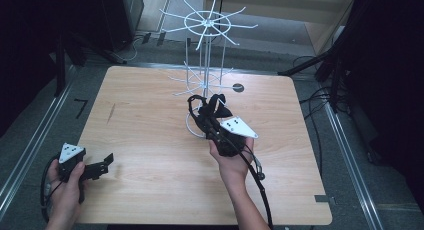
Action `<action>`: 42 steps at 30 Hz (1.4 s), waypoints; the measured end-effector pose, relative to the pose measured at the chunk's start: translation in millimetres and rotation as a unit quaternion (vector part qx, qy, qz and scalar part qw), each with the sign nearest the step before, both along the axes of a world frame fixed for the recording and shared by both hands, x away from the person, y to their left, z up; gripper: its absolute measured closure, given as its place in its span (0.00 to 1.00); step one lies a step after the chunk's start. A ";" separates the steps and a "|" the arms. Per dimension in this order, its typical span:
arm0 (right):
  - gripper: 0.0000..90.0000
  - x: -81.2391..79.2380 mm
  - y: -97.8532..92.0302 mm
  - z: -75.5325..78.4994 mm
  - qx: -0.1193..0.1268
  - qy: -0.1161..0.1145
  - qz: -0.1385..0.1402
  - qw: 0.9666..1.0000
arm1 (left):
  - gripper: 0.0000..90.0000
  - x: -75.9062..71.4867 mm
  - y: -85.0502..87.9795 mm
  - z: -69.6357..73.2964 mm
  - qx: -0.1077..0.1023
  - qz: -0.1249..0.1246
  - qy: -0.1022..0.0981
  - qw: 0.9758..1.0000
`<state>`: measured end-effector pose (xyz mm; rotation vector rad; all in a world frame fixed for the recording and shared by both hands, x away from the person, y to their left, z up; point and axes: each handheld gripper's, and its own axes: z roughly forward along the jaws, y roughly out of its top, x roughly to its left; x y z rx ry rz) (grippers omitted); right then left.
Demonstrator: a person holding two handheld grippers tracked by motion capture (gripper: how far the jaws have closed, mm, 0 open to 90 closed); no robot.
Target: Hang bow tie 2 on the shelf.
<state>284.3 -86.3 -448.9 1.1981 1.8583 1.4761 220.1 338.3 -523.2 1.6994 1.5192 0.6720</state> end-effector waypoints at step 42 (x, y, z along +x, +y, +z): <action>0.38 -1.0 -39.8 -19.6 0.008 0.035 0.039 0.999 | 0.00 0.4 0.0 -0.2 -0.001 0.001 0.002 1.000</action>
